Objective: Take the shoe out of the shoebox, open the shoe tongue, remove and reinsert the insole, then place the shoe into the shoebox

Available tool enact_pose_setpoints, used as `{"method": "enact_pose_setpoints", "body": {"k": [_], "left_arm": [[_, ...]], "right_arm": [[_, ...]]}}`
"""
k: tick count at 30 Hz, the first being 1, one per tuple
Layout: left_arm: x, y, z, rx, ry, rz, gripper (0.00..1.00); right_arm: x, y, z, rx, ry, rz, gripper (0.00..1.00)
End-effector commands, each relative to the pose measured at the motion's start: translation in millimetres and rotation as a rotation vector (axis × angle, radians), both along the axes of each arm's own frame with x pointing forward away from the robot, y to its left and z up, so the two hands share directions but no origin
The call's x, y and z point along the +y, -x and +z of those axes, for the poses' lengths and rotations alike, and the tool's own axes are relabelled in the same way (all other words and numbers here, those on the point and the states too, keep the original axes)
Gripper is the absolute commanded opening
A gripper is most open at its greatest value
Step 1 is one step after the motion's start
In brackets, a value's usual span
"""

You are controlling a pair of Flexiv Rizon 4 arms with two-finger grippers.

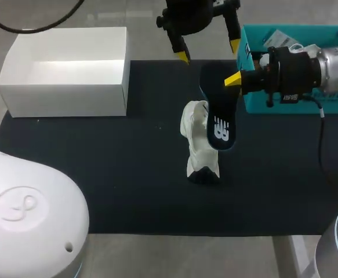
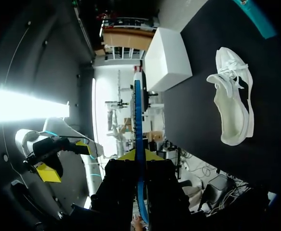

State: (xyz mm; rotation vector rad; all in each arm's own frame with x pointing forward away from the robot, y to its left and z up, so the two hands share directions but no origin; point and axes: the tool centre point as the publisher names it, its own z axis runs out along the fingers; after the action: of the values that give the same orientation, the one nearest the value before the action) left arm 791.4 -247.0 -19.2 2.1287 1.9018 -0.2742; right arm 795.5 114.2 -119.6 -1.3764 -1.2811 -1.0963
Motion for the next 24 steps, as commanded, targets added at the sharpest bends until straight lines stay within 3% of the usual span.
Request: {"method": "enact_pose_setpoints", "body": {"k": [1, 24], "left_arm": [[-8.5, -5.6, 8.1, -0.016, -0.218, 0.0, 1.0], [-6.1, -5.7, 9.1, 0.004, -0.218, -0.001, 1.0]], "right_arm": [[6.0, -2.5, -2.7, 0.007, 0.005, 0.004, 0.0], [14.9, -2.5, -0.8, 0.013, -0.027, -0.021, 0.0]]}}
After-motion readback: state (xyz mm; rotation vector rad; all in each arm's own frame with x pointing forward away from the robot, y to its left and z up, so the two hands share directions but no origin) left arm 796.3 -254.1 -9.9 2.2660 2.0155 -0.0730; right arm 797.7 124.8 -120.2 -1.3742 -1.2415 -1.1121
